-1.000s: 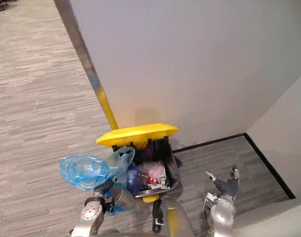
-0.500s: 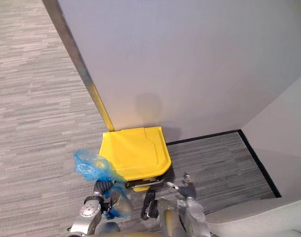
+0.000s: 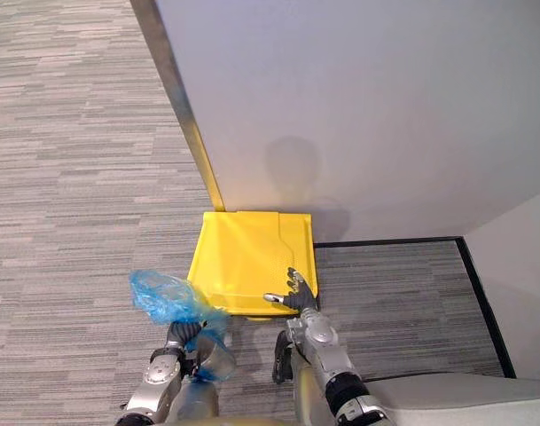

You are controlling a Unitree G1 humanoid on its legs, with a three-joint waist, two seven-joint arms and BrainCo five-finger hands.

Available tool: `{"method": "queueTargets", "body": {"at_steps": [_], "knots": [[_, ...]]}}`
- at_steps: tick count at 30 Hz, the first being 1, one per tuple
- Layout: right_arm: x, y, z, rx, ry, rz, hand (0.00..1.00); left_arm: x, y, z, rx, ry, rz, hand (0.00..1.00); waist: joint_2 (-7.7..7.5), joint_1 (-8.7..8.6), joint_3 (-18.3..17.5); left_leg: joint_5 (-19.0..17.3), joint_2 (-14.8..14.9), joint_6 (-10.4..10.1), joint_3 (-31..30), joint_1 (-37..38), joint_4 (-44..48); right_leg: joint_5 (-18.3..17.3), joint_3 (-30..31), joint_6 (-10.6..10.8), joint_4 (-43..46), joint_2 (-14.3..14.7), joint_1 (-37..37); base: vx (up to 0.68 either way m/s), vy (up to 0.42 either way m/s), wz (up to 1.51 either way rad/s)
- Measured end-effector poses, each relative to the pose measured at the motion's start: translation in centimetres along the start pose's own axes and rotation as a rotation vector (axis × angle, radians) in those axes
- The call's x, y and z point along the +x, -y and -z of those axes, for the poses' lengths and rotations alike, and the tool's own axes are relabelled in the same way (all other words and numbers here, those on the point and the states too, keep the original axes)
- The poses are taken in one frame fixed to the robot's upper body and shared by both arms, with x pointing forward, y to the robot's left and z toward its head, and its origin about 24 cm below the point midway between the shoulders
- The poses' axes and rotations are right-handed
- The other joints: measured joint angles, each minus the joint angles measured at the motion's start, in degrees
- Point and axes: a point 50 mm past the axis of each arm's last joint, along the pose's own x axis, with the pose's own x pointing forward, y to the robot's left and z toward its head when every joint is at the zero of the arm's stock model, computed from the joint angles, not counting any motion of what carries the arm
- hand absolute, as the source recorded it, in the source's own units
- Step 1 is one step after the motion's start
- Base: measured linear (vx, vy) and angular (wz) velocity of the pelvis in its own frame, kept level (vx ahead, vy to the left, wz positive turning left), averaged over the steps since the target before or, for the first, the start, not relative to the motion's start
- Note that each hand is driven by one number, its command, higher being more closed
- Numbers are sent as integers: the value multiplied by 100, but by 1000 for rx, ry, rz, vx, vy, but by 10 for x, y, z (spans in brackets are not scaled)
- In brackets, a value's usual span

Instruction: Gather rubbish on tea table into small bin, then transfer packed bag to large trash can.

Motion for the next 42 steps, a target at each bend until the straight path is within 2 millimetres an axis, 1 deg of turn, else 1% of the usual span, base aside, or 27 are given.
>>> {"method": "queueTargets", "body": {"at_steps": [4, 8, 10, 13, 15, 17, 18, 20, 21, 22, 23, 24, 25, 26, 27, 28, 30, 31, 34, 35, 36, 37, 38, 39, 40, 41, 42], "knots": [[-1, 8, 4, -12, -19, 23, 0, 0, -1, -1, 6, 2, 1, 100, 3, 14, 2, 44, -27, -69, -22, -32, 3, 79, -9, 92, -194, -11, 65, -65, 14, 4], [-9, 27, 18, 13, -57, 94, 0, 1, -3, -2, 11, 8, 0, 100, -19, -23, 8, 15, -109, -62, -67, 7, 222, 101, -46, 155, -213, -112, 236, -67, 31, 7], [-13, 32, 23, 12, -72, 112, 0, 0, -5, -1, 15, 5, -3, 100, -38, -41, 19, -41, -121, -16, -67, 18, 407, 138, -51, 200, -236, -128, 345, -73, 72, 2], [-16, 37, 28, -8, -87, 131, 0, 1, -9, -4, 17, 25, -14, 100, -202, -51, 118, -132, -261, 93, 7, 27, 708, 233, 17, 256, -151, -270, 432, -99, 99, -4], [-19, 41, 31, -5, -96, 154, 0, 1, -10, -3, 14, 23, -19, 100, -284, -34, 190, -176, -354, 168, 149, 9, 913, 418, 188, 394, -215, -319, 471, -190, 160, -25], [-22, 41, 35, 15, -103, 166, 0, 0, -12, -3, 6, 24, -28, 100, -272, -41, 187, -228, -323, 264, 204, -118, 1073, 640, 315, 571, -463, -288, 480, -218, 155, -32], [-25, 41, 39, 17, -116, 172, 0, -1, -12, -1, -13, 19, -36, 100, -217, -25, 226, -166, -276, 319, 299, -227, 1025, 518, 371, 625, -276, -298, 349, -211, 99, -24], [-34, 44, 51, 48, -146, 202, 0, -5, -17, 6, -13, 0, -49, 100, -241, -3, 213, -81, -278, 329, 305, -278, 1006, 138, 485, 616, 928, -388, 276, -193, 53, -7], [-40, 46, 58, 78, -160, 230, 0, -9, -19, 8, -25, -1, -56, 100, -272, 52, 189, -38, -279, 303, 282, -284, 979, -337, 559, 703, 1634, -463, 384, -114, -28, 10], [-46, 48, 60, 94, -153, 246, 0, -11, -20, 6, -29, 13, -57, 100, -339, 101, 148, -10, -310, 273, 248, -359, 974, -641, 651, 825, 2083, -557, 480, -96, -63, 14], [-48, 48, 60, 100, -148, 251, 0, -13, -20, 6, -31, 20, -58, 100, -385, 99, 120, -7, -348, 268, 201, -405, 976, -789, 676, 879, 2188, -614, 542, -65, -180, 32], [-53, 50, 61, 110, -140, 264, 0, -14, -20, 5, -42, 25, -58, 100, -521, 87, 36, 31, -425, 192, 134, -481, 979, -1017, 632, 977, 2062, -673, 598, -57, -181, 34], [-55, 53, 63, 116, -146, 277, 0, -14, -20, 5, -45, 19, -60, 100, -469, 83, 8, 51, -429, 163, 93, -508, 945, -1060, 533, 1006, 1883, -640, 685, -41, -196, 19], [-57, 56, 65, 119, -149, 294, 0, -16, -15, 9, -61, 5, -55, 100, -316, 158, -176, 215, -301, 130, 78, -556, 626, -1150, 450, 986, 1137, -438, 873, 9, -166, -22], [-58, 58, 65, 113, -146, 302, 0, -20, -13, 10, -73, 11, -55, 100, -362, 271, -349, 565, -298, 77, 281, -556, 146, -1348, 490, 704, 555, -419, 982, 7, -170, -26], [-57, 58, 63, 113, -141, 298, 0, -20, -13, 11, -77, 9, -56, 100, -344, 253, -338, 664, -314, 24, 268, -554, 39, -1261, 486, 513, 480, -396, 955, -13, -177, -9], [-58, 64, 67, 103, -163, 315, 0, -21, -9, 12, -96, 6, -45, 100, -251, 254, -374, 1064, -321, 86, 233, -565, -360, -1091, 400, 415, 193, -354, 957, -35, -105, 24], [-58, 65, 67, 100, -163, 317, 0, -21, -9, 12, -98, 7, -44, 100, -246, 250, -371, 1134, -323, 98, 230, -606, -385, -1067, 350, 398, 144, -365, 951, -26, -74, 41], [-59, 69, 66, 105, -160, 346, 0, -20, -8, 9, -109, 15, -33, 100, -219, 240, -380, 1543, -289, -34, 201, -908, -479, -874, -38, 313, -177, -390, 953, -27, -43, 63], [-58, 71, 65, 119, -152, 364, 0, -20, -7, 8, -116, 21, -32, 100, -227, 242, -379, 1785, -242, -1, 320, -984, -641, -720, -213, 252, -411, -423, 983, -21, 9, 51], [-58, 72, 63, 125, -144, 378, 0, -20, -6, 5, -122, 30, -29, 100, -237, 246, -378, 1833, -212, 48, 501, -1027, -667, -630, -311, 200, -530, -468, 992, -33, 36, 61], [-57, 71, 61, 135, -130, 386, 0, -21, -3, 3, -130, 43, -22, 100, -241, 242, -371, 1651, -97, 301, 1112, -1066, -342, -591, -430, 150, -564, -562, 1034, -30, 47, 43], [-58, 73, 61, 142, -128, 399, 0, -20, -2, 2, -131, 45, -17, 100, -242, 227, -368, 1557, -62, 407, 1285, -1037, -192, -591, -489, 150, -568, -601, 1082, -50, 103, 65], [-63, 77, 65, 152, -139, 421, 0, -20, 1, 1, -132, 48, -7, 100, -247, 200, -369, 1413, -23, 618, 1588, -883, 26, -570, -654, 186, -596, -723, 1251, -40, 114, 54], [-64, 78, 67, 154, -143, 426, 0, -20, 2, 0, -131, 50, -4, 100, -238, 192, -375, 1427, -31, 597, 1673, -782, -29, -542, -688, 234, -653, -744, 1327, -62, 164, 61], [-68, 85, 69, 155, -148, 452, 0, -20, 2, 0, -131, 51, -3, 100, -182, 103, -413, 1447, -92, 499, 1726, -630, -431, -453, -743, 409, -864, -724, 1449, -47, 140, 43], [-68, 84, 71, 165, -155, 456, 0, -19, -1, 2, -118, 45, -7, 100, -202, 62, -451, 1575, -202, 306, 1691, -516, -797, -367, -752, 519, -1052, -740, 1506, -70, 216, 36]]}}
